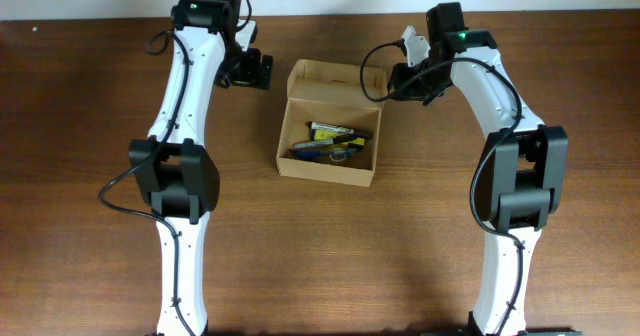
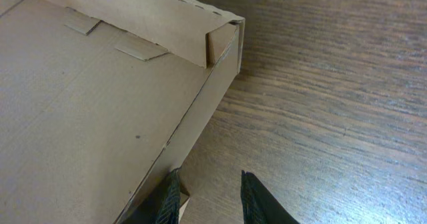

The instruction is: Pack container

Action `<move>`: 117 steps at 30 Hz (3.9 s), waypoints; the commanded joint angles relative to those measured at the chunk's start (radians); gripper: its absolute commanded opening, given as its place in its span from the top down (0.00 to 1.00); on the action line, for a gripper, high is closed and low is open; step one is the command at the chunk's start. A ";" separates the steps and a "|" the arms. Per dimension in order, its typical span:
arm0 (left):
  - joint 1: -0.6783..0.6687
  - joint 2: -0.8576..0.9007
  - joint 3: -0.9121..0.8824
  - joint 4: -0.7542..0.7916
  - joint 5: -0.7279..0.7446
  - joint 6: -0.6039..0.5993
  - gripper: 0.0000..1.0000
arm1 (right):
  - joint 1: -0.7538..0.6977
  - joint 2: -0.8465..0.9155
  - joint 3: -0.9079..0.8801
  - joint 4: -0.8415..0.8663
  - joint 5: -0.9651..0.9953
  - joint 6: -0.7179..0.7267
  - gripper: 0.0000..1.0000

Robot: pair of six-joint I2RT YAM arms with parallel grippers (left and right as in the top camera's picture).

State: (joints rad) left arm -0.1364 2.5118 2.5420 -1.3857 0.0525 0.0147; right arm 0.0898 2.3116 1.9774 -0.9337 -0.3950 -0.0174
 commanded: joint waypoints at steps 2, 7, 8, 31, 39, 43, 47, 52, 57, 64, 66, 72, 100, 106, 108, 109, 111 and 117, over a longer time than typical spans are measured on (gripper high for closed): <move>0.024 -0.008 -0.010 0.023 -0.003 -0.008 0.11 | 0.006 0.008 -0.004 0.021 -0.043 0.011 0.70; 0.042 -0.007 -0.010 0.055 0.050 -0.027 0.43 | 0.008 0.008 -0.004 0.062 -0.127 0.011 0.70; 0.047 -0.006 -0.010 0.062 0.070 -0.026 0.48 | 0.008 0.008 -0.004 0.067 -0.132 0.011 0.70; 0.087 0.162 -0.021 0.078 0.482 -0.026 0.98 | 0.007 0.011 -0.005 0.010 -0.033 -0.030 0.96; 0.085 0.212 -0.021 0.104 0.604 -0.030 0.98 | 0.008 0.065 -0.005 -0.004 -0.062 -0.026 0.96; 0.080 0.219 -0.021 0.126 0.631 -0.029 0.98 | 0.009 0.085 -0.005 0.008 -0.103 -0.027 0.96; 0.070 0.222 -0.021 0.173 0.689 -0.029 0.98 | 0.009 0.099 -0.005 0.024 -0.113 -0.026 0.96; 0.055 0.229 -0.021 0.199 0.698 -0.029 0.98 | 0.009 0.119 -0.005 0.061 -0.204 -0.027 0.96; 0.047 0.246 -0.021 0.224 0.735 -0.030 0.98 | 0.008 0.121 -0.005 0.101 -0.266 -0.027 0.96; 0.047 0.254 -0.021 0.248 0.747 -0.030 0.98 | 0.008 0.121 -0.005 0.124 -0.304 -0.026 0.96; 0.047 0.254 -0.021 0.269 0.765 -0.030 0.98 | 0.008 0.121 -0.005 0.132 -0.309 -0.026 0.96; 0.047 0.254 -0.021 0.319 0.828 -0.030 0.99 | 0.008 0.121 -0.005 0.138 -0.327 -0.026 0.96; 0.047 0.254 0.249 0.303 0.915 -0.029 0.98 | 0.010 0.032 0.096 0.121 -0.352 -0.038 0.96; 0.047 0.254 0.270 0.285 0.890 -0.029 0.98 | 0.010 0.015 0.099 0.084 -0.299 -0.084 0.96; 0.047 0.254 0.270 0.285 0.886 -0.029 0.98 | 0.010 0.015 0.101 0.076 -0.300 -0.084 0.96; 0.047 0.254 0.270 0.285 0.883 -0.029 0.98 | 0.010 0.014 0.103 0.072 -0.300 -0.085 0.96; 0.047 0.252 0.270 0.285 0.883 -0.029 0.98 | 0.010 0.007 0.103 0.069 -0.300 -0.103 0.96; 0.048 0.241 0.277 0.286 0.880 -0.029 0.98 | 0.010 -0.025 0.111 0.069 -0.291 -0.136 0.96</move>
State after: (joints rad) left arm -0.0822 2.7556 2.7903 -1.0992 0.9272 -0.0196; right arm 0.0887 2.3596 2.0533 -0.8612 -0.6964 -0.1131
